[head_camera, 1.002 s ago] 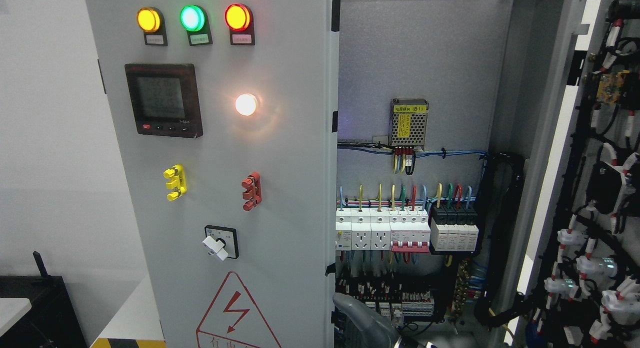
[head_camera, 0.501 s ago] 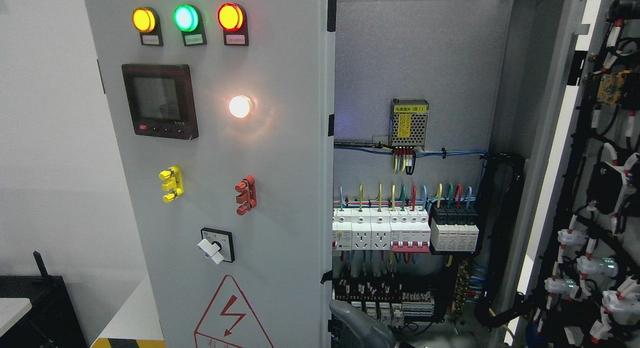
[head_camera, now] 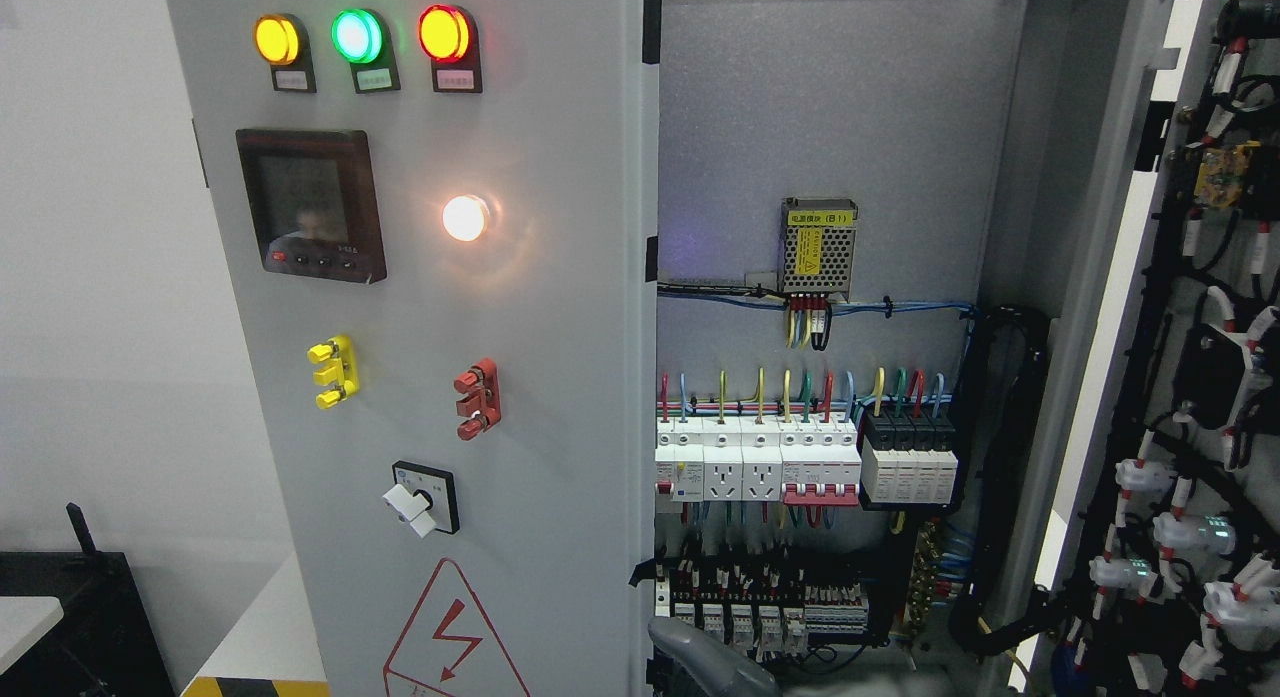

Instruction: Open door with both hands

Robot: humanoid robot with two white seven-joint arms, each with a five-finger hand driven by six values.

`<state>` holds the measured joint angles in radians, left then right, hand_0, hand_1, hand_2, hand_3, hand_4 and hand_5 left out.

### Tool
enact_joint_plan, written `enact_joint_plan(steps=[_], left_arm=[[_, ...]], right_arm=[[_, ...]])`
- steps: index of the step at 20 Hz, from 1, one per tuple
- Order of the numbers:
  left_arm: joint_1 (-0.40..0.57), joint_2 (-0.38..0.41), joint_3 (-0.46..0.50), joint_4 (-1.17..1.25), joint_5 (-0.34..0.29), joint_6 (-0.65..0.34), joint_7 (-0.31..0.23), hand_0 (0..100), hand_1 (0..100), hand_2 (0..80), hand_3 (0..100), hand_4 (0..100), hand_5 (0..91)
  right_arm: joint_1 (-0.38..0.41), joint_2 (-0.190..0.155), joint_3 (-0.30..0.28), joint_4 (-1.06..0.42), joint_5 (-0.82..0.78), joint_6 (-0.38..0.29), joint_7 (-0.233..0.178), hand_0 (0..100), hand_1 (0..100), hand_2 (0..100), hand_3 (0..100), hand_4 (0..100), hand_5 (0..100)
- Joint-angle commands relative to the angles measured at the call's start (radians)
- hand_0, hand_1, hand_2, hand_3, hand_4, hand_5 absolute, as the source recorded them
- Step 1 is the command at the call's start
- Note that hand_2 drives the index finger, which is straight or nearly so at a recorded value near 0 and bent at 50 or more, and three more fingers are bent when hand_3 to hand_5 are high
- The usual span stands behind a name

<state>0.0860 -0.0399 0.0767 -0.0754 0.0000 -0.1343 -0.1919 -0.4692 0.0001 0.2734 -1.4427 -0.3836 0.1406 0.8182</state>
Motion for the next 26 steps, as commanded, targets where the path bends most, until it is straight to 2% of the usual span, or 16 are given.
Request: enact_joint_plan(steps=[1, 16, 19, 26], left_arm=[[0.0, 0.0, 0.0, 0.0, 0.02, 0.001, 0.0, 0, 0, 0.0, 0, 0, 0.0], [0.0, 0.0, 0.0, 0.0, 0.021, 0.001, 0.002, 0, 0, 0.0, 0, 0, 0.0], [0.0, 0.0, 0.0, 0.0, 0.021, 0.001, 0.0, 0, 0, 0.0, 0, 0, 0.0], [0.0, 0.0, 0.0, -0.001, 0.021, 0.001, 0.0, 0, 0, 0.0, 0, 0, 0.0]], right_arm=[[0.006, 0.034, 0.023, -0.027, -0.011, 0.001, 0.001, 38, 0, 0, 0, 0, 0], [0.015, 0.034, 0.082, -0.051, -0.061, 0.001, 0.001, 38, 0, 0, 0, 0, 0], [0.02, 0.034, 0.096, -0.059, -0.083, 0.001, 0.016, 38, 0, 0, 0, 0, 0], [0.034, 0.034, 0.119, -0.082, -0.09, 0.001, 0.021, 38, 0, 0, 0, 0, 0]])
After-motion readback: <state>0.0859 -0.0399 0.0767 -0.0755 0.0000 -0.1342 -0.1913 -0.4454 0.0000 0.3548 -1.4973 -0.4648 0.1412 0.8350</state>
